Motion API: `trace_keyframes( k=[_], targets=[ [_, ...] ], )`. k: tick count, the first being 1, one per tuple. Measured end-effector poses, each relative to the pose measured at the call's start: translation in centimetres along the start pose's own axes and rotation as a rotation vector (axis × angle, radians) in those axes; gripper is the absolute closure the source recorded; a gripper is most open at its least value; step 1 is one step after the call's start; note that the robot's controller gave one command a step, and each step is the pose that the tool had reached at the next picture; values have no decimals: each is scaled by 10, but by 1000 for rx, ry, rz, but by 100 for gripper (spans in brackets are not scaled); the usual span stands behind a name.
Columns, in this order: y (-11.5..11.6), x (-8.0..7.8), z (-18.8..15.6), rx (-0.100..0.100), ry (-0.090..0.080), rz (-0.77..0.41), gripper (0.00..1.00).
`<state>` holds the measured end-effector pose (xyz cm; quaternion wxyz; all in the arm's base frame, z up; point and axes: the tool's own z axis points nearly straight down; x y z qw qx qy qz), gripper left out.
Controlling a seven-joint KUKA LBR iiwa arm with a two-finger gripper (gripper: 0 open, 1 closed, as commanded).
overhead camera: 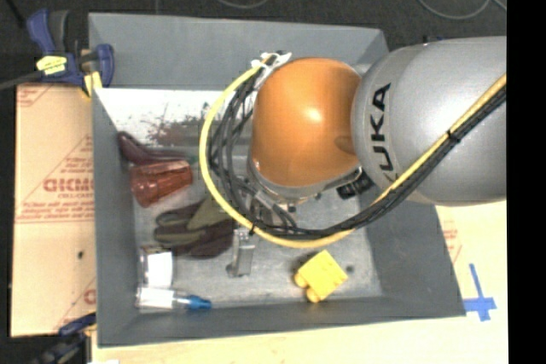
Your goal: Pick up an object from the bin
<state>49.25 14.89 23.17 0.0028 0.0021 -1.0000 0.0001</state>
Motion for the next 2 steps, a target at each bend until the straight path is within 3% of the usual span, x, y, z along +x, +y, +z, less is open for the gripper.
trace_keyframes(
  k=[1, 2],
  targets=[
    [-1, -2, -4, -1, -8, 4, 0],
    [5, -10, 48, -4, -12, 36, 0]
  ],
)
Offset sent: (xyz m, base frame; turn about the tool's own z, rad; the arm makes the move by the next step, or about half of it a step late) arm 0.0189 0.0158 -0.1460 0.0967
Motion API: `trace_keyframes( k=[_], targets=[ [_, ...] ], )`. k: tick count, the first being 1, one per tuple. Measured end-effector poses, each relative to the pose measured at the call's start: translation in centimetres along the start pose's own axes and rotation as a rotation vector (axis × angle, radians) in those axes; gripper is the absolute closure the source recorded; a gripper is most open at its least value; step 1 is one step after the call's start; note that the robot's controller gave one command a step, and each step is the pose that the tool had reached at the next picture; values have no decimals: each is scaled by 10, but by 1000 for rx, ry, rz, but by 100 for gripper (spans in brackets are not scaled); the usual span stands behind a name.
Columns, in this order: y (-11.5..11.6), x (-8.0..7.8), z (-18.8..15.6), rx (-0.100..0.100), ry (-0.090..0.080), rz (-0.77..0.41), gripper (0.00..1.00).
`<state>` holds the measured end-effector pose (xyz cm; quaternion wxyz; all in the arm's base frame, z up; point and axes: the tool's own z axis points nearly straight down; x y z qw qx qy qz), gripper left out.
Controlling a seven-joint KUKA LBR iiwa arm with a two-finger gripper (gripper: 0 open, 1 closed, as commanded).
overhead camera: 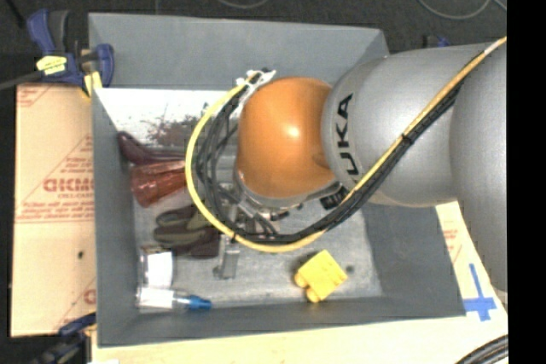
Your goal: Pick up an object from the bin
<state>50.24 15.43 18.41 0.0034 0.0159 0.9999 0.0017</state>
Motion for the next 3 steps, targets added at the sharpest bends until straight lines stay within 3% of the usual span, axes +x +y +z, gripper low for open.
trace_keyframes(
  k=[1, 2, 3],
  targets=[
    [1, -4, 14, 0, 4, 4, 0],
    [5, -16, 62, 2, -1, -121, 0],
    [19, -39, 112, -3, -4, -40, 100]
  ],
)
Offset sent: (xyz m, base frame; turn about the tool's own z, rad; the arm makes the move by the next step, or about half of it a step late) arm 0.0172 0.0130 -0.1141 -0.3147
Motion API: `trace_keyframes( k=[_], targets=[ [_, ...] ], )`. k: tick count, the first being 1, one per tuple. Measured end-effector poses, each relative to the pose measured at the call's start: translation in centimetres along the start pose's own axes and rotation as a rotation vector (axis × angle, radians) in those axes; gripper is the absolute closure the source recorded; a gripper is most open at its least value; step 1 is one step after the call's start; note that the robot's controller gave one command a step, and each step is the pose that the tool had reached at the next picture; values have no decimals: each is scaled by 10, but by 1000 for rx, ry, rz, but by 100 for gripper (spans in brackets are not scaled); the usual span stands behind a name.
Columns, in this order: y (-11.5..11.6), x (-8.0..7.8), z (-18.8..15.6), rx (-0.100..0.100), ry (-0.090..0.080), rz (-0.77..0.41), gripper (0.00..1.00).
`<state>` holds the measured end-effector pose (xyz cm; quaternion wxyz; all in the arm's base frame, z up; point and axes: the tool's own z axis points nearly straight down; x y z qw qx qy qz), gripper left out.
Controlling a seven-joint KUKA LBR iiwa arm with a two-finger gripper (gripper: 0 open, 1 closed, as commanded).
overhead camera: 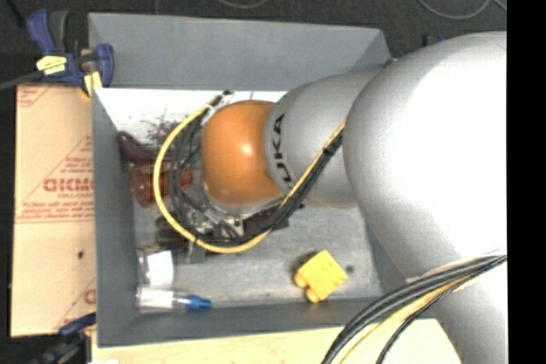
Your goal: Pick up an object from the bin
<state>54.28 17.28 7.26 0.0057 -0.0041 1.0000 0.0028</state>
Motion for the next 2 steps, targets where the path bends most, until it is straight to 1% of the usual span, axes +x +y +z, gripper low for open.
trace_keyframes(
  k=[1, 2],
  targets=[
    [0, 0, 0, 0, 0, 1, 100],
    [4, -6, -128, -2, -2, 42, 100]
  ],
)
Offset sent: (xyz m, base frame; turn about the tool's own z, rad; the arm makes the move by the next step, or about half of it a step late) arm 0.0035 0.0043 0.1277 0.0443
